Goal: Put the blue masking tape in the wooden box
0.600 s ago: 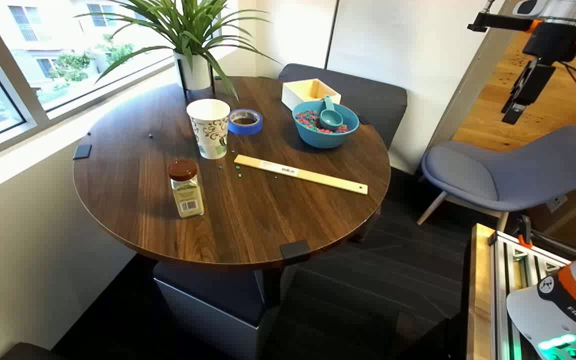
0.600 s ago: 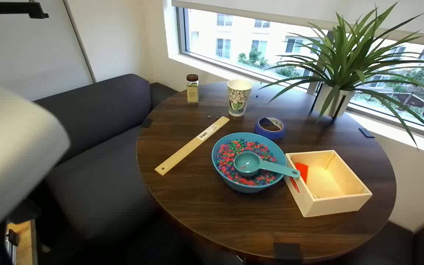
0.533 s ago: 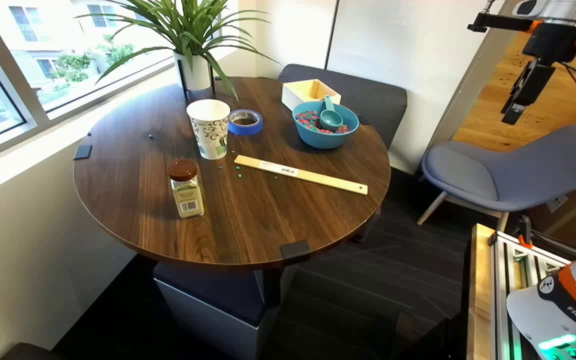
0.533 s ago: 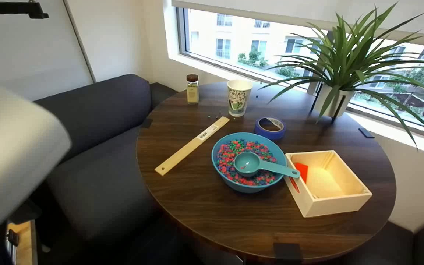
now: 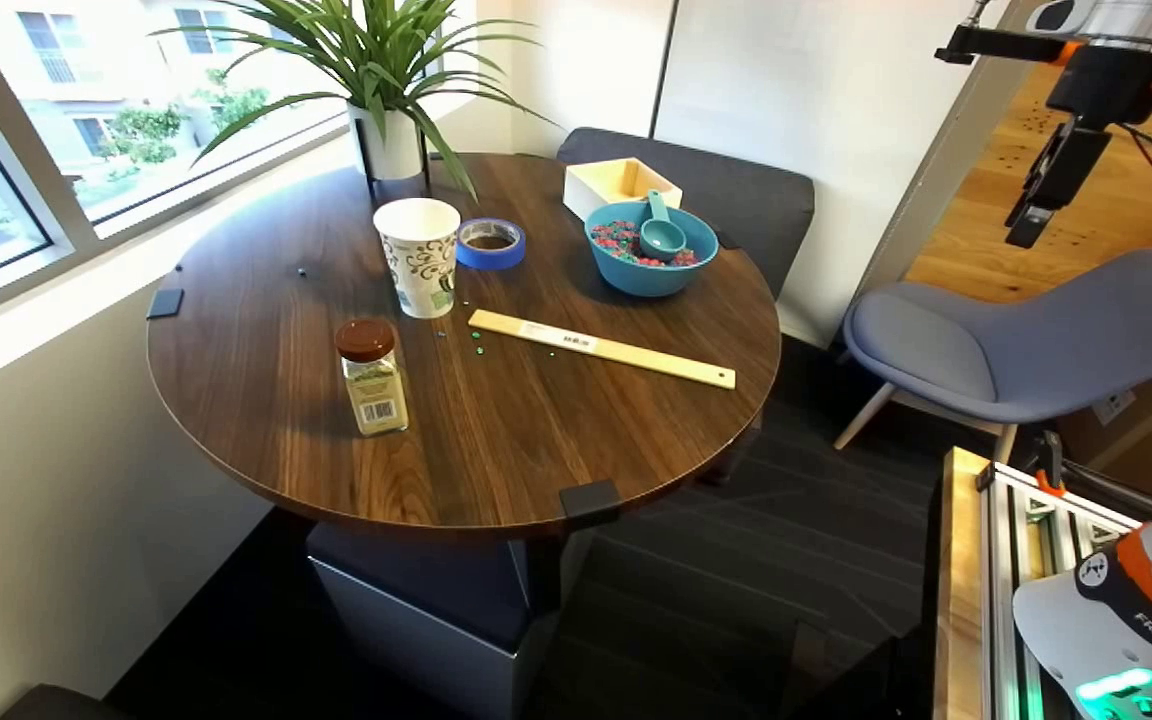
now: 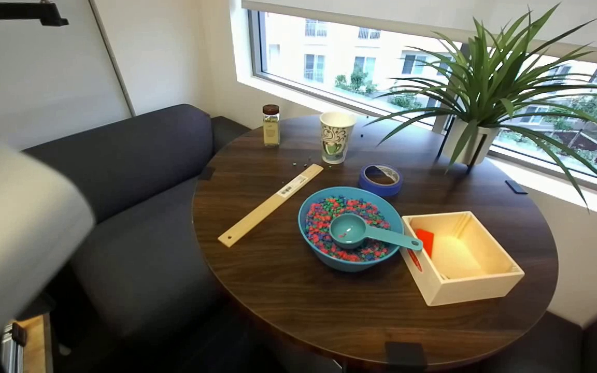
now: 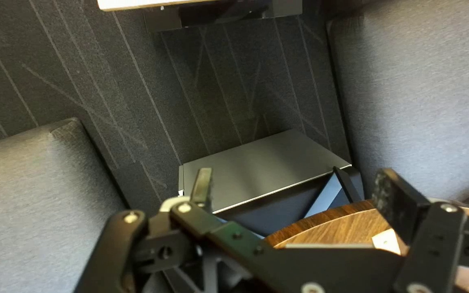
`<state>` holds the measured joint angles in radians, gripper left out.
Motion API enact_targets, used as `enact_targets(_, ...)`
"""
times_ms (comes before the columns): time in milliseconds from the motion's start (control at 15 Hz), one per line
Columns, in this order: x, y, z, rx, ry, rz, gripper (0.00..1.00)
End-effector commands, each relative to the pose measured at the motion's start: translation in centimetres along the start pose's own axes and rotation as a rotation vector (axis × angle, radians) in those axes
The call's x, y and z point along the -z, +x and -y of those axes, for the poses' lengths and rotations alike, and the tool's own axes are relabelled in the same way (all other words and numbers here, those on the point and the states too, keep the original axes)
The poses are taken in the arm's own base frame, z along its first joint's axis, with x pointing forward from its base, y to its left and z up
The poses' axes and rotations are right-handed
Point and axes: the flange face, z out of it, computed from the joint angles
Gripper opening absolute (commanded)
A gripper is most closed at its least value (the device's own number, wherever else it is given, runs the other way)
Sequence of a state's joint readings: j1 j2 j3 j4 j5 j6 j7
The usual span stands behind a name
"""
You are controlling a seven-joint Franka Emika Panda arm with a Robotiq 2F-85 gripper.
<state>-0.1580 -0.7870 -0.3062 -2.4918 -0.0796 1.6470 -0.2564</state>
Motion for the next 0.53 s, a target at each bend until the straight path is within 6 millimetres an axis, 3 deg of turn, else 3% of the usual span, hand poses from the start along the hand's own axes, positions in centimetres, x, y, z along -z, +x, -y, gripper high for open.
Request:
enact_targets(0, 1.0, -0.3, -5.9, -0.071, 0.035, 0.088, 1.0)
enact_targets(333, 4.3, 0.9, -16.5, 0.008, -0.053, 0.136, 1.0)
enact_targets(400, 5.4, 2.1, -17.5, 0.076, -0.116, 0.109, 1.0)
enact_targets(467, 4.0, -0.5, -15.2, -0.003, -0.04, 0.075, 1.0)
